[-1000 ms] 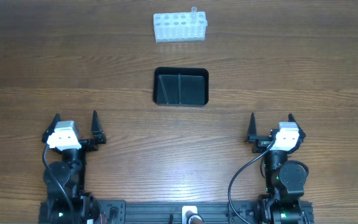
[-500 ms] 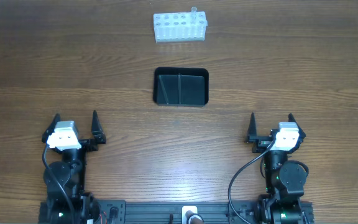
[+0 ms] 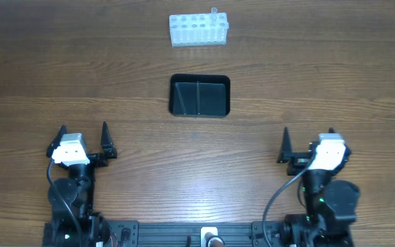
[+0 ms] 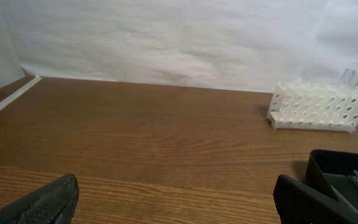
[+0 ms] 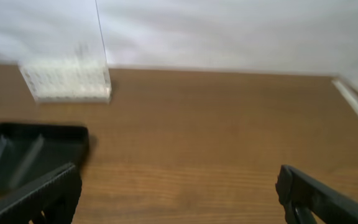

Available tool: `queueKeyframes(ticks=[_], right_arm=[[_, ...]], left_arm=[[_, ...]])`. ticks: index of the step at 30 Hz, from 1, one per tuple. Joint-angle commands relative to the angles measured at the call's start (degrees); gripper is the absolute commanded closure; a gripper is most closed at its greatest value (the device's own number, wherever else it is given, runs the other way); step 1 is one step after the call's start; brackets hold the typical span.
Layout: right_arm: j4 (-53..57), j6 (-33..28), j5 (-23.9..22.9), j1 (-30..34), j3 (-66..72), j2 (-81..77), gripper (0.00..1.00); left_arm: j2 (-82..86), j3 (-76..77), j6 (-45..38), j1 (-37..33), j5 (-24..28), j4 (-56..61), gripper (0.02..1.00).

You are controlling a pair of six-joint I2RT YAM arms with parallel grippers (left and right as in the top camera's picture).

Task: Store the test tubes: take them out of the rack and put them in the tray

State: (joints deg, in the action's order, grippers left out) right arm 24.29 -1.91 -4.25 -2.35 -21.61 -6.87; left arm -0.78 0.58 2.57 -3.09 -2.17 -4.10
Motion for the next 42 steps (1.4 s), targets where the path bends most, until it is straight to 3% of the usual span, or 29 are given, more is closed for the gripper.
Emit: queueKeyframes(ticks=[1,7,18,28,42], right_arm=[[1.5,0.2,0.3,-0.3,-11.2,-8.8,0.009],[4.9,0.2,1.8,-1.6,-26.3,-25.5,0.007],[8.9,1.3,3.0,-11.3,-46.1,-51.4,0.009],[4.3,12.8,-12.4,-17.7,-58.3,-74.3,0.007],[-2.1,12.3,-22.6,-20.7,-73.2,-99.3,0.007]], left_arm=[[0.6,-0.3,-0.9,-0.2,0.7,0.0,0.020],[0.6,-0.2,-0.8,-0.2,0.7,0.0,0.020],[0.6,-0.2,-0.9,-0.2,0.7,0.0,0.020],[0.6,-0.2,-0.9,-0.2,0.7,0.0,0.020],[0.6,-0.2,-0.9,-0.2,0.7,0.0,0.020]])
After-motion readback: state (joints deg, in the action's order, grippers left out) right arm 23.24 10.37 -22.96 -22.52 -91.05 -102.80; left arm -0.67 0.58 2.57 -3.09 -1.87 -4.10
